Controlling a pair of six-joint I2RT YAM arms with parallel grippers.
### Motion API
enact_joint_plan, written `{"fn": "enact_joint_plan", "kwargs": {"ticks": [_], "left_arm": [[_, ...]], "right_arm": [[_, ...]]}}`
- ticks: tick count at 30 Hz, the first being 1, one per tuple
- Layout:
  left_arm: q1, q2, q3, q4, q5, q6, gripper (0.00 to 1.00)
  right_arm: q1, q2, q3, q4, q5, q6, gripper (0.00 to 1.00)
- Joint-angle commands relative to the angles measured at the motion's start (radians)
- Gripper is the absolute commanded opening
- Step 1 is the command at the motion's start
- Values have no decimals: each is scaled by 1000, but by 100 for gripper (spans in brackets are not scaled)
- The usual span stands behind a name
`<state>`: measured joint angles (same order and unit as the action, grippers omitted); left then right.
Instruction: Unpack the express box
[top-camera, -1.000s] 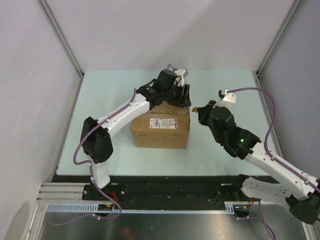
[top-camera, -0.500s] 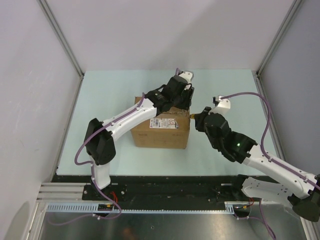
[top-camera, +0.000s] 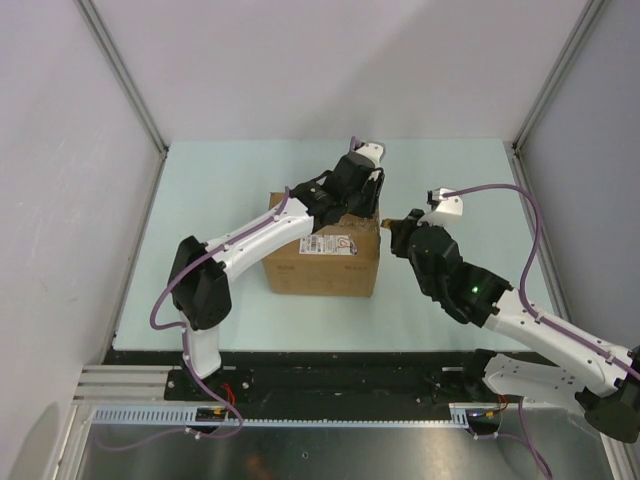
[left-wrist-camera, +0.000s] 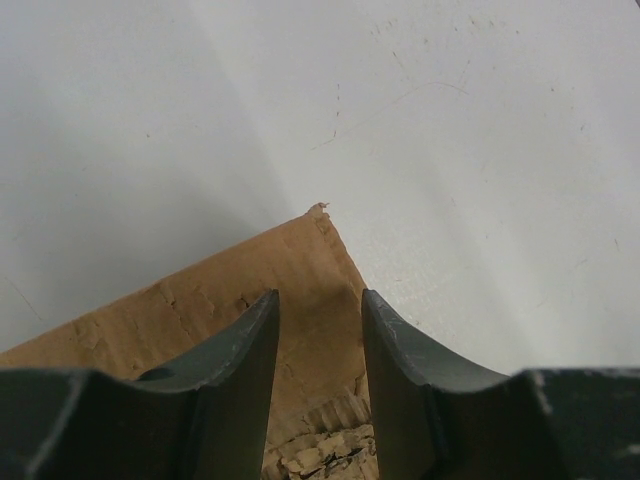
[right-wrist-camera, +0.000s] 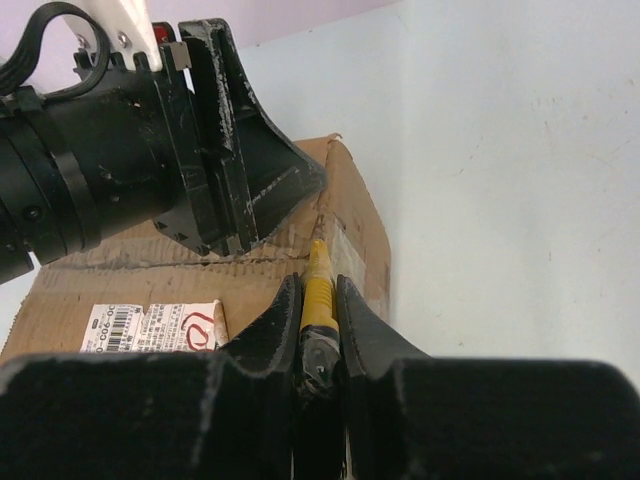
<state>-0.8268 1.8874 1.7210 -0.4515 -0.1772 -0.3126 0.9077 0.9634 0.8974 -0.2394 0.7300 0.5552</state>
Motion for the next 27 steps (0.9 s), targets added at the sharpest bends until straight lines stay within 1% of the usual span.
{"fn": "enact_joint_plan", "kwargs": {"ticks": [1, 7, 18, 23, 27], "left_arm": [[0, 16, -31, -70, 8, 1, 44], [0, 13, -32, -76, 2, 1, 44], [0, 16, -35, -82, -8, 3, 44], [0, 25, -29, -88, -8, -2, 44], [0, 39, -21, -102, -8, -16, 45]], "right_arm": [[0, 0, 5, 66, 34, -17, 0], [-1, 35, 5, 68, 11, -5, 0], [-1, 55, 5, 32, 28, 6, 0], [5, 52, 5, -6, 8, 8, 0], [28, 46, 5, -72, -6, 23, 0]]}}
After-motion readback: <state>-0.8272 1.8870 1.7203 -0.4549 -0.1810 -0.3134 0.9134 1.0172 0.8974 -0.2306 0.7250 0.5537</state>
